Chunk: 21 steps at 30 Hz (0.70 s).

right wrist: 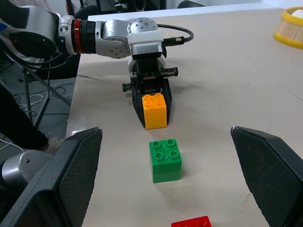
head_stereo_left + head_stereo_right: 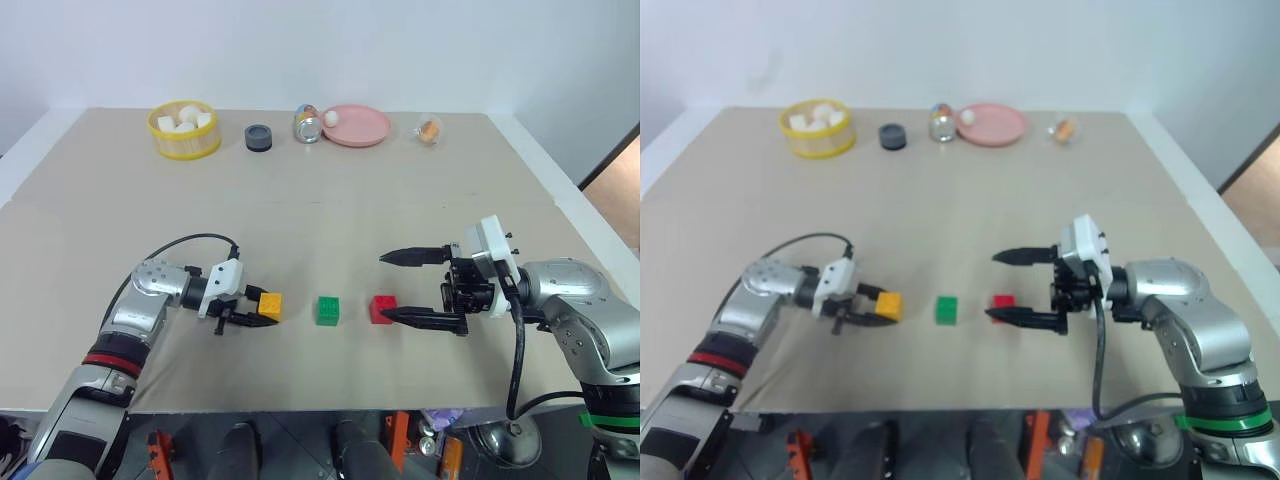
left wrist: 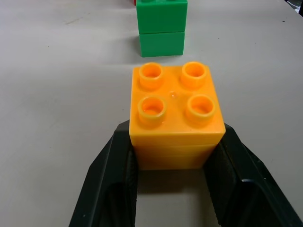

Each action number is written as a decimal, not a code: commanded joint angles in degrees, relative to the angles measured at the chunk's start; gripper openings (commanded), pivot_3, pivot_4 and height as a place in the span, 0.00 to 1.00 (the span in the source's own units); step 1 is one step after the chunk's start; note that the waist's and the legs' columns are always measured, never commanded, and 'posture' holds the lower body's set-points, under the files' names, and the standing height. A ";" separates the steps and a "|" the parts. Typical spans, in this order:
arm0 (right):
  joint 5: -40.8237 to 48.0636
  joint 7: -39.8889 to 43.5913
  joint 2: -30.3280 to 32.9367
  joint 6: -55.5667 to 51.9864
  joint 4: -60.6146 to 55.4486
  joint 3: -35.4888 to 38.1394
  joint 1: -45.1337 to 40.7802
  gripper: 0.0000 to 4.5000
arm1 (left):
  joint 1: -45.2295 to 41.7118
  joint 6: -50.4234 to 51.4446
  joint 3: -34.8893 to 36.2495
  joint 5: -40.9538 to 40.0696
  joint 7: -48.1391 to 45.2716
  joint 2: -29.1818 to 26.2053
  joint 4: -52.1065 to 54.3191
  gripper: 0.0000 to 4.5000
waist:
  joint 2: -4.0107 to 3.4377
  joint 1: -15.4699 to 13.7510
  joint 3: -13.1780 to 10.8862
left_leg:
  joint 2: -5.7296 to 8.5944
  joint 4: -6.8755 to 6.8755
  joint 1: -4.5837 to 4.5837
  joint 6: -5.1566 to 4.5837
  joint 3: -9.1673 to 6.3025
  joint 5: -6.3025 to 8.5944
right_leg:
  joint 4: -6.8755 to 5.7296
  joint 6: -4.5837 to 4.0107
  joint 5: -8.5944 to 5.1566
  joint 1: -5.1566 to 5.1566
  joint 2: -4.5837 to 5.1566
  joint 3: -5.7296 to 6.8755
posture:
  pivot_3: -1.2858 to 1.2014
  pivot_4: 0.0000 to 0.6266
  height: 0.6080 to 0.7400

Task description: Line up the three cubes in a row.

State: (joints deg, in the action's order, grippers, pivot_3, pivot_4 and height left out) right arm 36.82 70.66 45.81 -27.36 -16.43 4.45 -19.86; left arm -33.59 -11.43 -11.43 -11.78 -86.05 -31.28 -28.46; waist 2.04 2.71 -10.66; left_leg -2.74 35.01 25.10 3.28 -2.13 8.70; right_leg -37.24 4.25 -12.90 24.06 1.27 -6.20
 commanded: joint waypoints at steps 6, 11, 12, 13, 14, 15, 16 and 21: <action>-0.01 0.21 -0.01 1.13 0.91 0.62 -1.51 1.00 | 0.82 1.07 1.29 -1.26 -0.90 -1.12 2.70 0.30 | 0.00 0.00 0.00 | 0.00 0.00 0.00 0.00 0.00 0.00 | 0.00 0.00 0.00 0.00 0.00 0.00 | 0.52 0.24 1.00; -0.08 0.30 -0.05 1.25 1.03 0.44 -1.68 1.00 | 1.21 0.64 1.19 -1.09 -0.96 -1.42 2.82 0.30 | 0.00 0.01 0.00 | 0.00 0.00 0.00 0.00 0.00 0.00 | 0.00 0.00 0.00 0.00 0.00 0.00 | 0.52 0.24 1.00; -0.11 0.30 -0.07 1.28 1.05 0.43 -1.71 1.00 | 1.23 0.55 1.15 -1.04 -0.87 -1.43 2.76 0.30 | 0.00 0.00 0.00 | 0.00 0.00 0.00 0.00 0.00 0.00 | 0.00 0.00 0.00 0.00 0.00 0.00 | 0.52 0.24 1.00; -0.10 0.32 -0.08 1.30 1.03 0.45 -1.67 1.00 | 1.22 0.33 1.11 -0.96 -0.78 -1.45 2.63 0.30 | 0.00 0.00 0.00 | 0.00 0.00 0.00 0.00 0.00 0.00 | 0.00 0.00 0.00 0.00 0.00 0.00 | 0.52 0.24 1.00; -0.14 0.32 -0.08 1.32 1.04 0.46 -1.66 1.00 | 1.14 0.00 1.06 -0.80 -0.68 -1.44 2.38 0.30 | 0.00 0.01 0.00 | 0.00 0.00 0.00 0.00 0.00 0.00 | 0.00 0.00 0.00 0.00 0.00 0.00 | 0.52 0.24 1.00; -0.20 0.31 -0.08 1.36 1.05 0.48 -1.64 1.00 | 0.99 -0.53 1.03 -0.50 -0.43 -1.42 1.99 0.30 | 0.00 0.00 0.00 | 0.00 0.00 0.00 0.00 0.00 0.00 | -0.01 0.00 0.00 0.00 0.00 0.00 | 0.52 0.24 1.00; -0.20 0.31 -0.08 1.34 1.04 0.52 -1.63 1.00 | 0.80 -1.00 1.02 -0.23 -0.18 -1.37 1.53 0.30 | 0.00 0.00 0.00 | 0.00 0.00 0.00 0.00 0.00 0.00 | -0.01 0.00 0.00 0.00 0.00 0.00 | 0.52 0.24 1.00; -0.34 0.32 0.01 1.40 1.01 0.61 -1.47 1.00 | 0.01 -2.65 1.00 0.59 1.53 -0.92 -0.19 0.67 | 0.00 0.01 0.00 | 0.00 0.00 -0.01 0.00 0.00 0.00 | -0.02 0.00 0.00 0.00 0.00 0.00 | 0.52 0.24 1.00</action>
State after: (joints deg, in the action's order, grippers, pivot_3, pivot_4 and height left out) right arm 36.14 70.79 45.70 -26.83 -14.66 4.45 -20.74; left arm -32.97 -12.28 -11.20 -12.11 -85.32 -32.00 -28.21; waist 2.03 2.72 -10.66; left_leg -2.74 35.01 25.09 3.27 -2.13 8.70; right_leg -37.27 4.25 -12.90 24.06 1.27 -6.20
